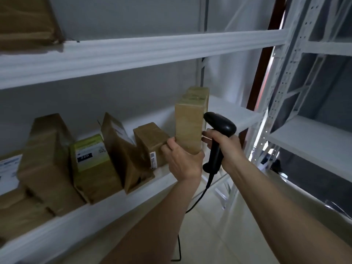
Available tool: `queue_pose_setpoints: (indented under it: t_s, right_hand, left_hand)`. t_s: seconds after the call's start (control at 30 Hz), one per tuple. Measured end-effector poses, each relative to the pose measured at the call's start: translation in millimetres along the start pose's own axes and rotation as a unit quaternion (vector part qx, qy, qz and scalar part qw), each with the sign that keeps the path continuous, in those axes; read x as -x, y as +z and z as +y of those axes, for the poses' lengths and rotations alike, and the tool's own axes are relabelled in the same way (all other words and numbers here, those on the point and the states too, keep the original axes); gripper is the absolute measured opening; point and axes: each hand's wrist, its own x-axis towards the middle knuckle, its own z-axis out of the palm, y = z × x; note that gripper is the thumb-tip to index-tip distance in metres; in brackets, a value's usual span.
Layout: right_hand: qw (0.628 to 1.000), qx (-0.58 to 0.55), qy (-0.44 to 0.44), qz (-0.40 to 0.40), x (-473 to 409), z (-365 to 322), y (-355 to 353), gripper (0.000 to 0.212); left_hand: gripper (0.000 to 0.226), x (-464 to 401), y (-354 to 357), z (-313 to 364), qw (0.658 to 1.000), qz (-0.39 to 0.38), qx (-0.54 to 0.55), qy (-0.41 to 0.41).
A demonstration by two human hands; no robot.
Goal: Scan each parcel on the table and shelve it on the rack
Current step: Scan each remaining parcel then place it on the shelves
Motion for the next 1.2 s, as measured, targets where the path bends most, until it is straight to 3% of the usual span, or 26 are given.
queue_pose_setpoints:
  t_s: [0.13, 0.23, 0.4, 0.53, 0.7, 1.0, 1.2]
  right_hand:
    - [0.999, -0.009, 0.031, -0.040, -22.8, 15.8, -0.7, 0.013]
    - [0.997, 0.006, 0.051, -0.056, -36.2, 26.2, 2.5, 0.027]
    - [0.993, -0.009, 0.074, -0.090, -53.2, 39.8, 11.4, 0.016]
    - [0.992, 0.003, 0.080, -0.094, -63.9, 46.9, 20.3, 0.020]
    - [0.991, 0.007, 0.094, -0.093, -72.0, 47.6, 29.5, 0.029]
    - [0.996, 0.022, 0.090, -0.012, -67.2, 50.5, 35.6, 0.027]
    - [0.997, 0.001, 0.073, 0.015, -57.8, 50.4, 29.3, 0.014]
  left_hand:
    - [0.085, -5.3, 13.3, -12.0, 0.998, 0.021, -0.050, -0.010]
    - [0.081, -4.1, 18.8, -21.8, 0.997, 0.006, -0.080, -0.003]
    - [0.049, -12.2, 15.3, -33.0, 0.994, 0.004, -0.110, -0.018]
    - [0.032, -21.4, 10.8, -37.5, 0.995, 0.024, -0.097, -0.021]
    - [0.028, -24.8, 12.1, -38.3, 0.998, 0.039, -0.017, -0.035]
    - [0.028, -38.9, 12.8, -43.6, 0.997, 0.031, 0.021, -0.062]
    - [0.027, -40.5, 12.6, -43.9, 0.997, 0.017, -0.001, -0.076]
